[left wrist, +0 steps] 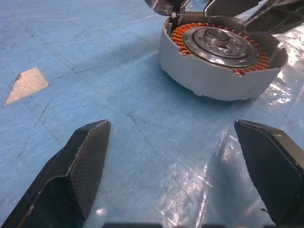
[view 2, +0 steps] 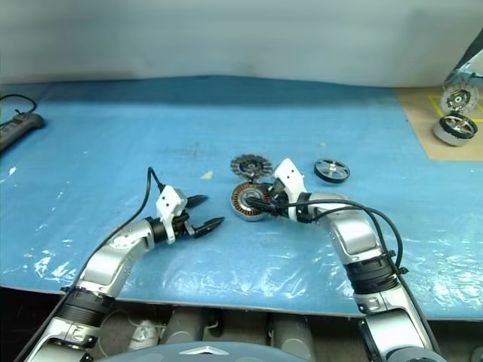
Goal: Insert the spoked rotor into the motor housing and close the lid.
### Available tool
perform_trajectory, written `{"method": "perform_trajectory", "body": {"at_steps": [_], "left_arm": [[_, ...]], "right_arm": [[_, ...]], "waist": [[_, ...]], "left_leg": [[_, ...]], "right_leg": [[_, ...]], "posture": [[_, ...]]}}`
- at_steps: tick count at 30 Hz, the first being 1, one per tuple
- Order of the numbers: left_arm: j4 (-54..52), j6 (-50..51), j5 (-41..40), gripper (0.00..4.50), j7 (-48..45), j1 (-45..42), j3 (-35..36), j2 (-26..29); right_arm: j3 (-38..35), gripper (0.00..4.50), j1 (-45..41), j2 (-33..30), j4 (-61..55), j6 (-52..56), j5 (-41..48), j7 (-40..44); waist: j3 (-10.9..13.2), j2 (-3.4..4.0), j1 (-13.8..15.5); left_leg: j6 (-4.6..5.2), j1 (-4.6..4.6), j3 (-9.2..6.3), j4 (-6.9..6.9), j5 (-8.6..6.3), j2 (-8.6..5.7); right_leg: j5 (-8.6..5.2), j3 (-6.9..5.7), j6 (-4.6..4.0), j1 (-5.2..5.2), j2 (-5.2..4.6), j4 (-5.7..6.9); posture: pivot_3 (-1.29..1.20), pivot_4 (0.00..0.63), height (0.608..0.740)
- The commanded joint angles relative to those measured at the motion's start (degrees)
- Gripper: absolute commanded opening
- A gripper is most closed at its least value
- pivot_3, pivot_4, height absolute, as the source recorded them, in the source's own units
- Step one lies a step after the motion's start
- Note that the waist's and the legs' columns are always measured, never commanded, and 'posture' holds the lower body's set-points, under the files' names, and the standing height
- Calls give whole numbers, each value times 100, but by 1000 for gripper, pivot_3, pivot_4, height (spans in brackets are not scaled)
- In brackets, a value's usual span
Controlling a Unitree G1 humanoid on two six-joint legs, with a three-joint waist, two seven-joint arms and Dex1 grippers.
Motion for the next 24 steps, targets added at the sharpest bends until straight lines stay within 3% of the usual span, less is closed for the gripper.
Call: {"method": "perform_trajectory", "body": {"at_steps": [1,4,5,12,19,24], "left_arm": [[-227,14,8,4500,23,-16,-28,-45],[-303,50,27,4500,52,20,-60,-76],[-312,53,29,4500,54,33,-64,-82],[-306,-10,73,4500,80,115,-102,-115],[-674,248,58,4500,211,133,-129,-142],[-792,357,69,4500,276,130,-185,-187]], "right_arm": [[-3,1260,-161,65,-234,-116,77,2],[161,178,-239,-11,-265,-226,-99,40],[208,54,-276,-52,-262,-222,-137,73],[620,54,-766,-393,96,-328,-741,132],[825,54,-751,-1019,-330,-270,-664,931],[873,54,-899,-925,-249,-325,-691,937]], "waist": [[0,0,-4],[0,0,1],[0,0,1],[0,0,-4],[1,0,21],[1,0,-17]], "left_leg": [[0,0,0,0,0,0],[-1,0,0,0,0,0],[-1,0,0,0,0,0],[-1,1,0,0,0,0],[6,-9,0,3,-3,0],[5,-4,0,5,-2,1]], "right_leg": [[0,0,0,0,0,0],[0,0,0,0,0,0],[0,0,0,0,0,0],[0,0,0,1,0,0],[0,0,0,-1,0,-4],[0,0,0,-2,0,3]], "posture": [[0,150,740],[0,150,740],[0,150,740],[0,150,740],[0,150,740],[0,150,740]]}}
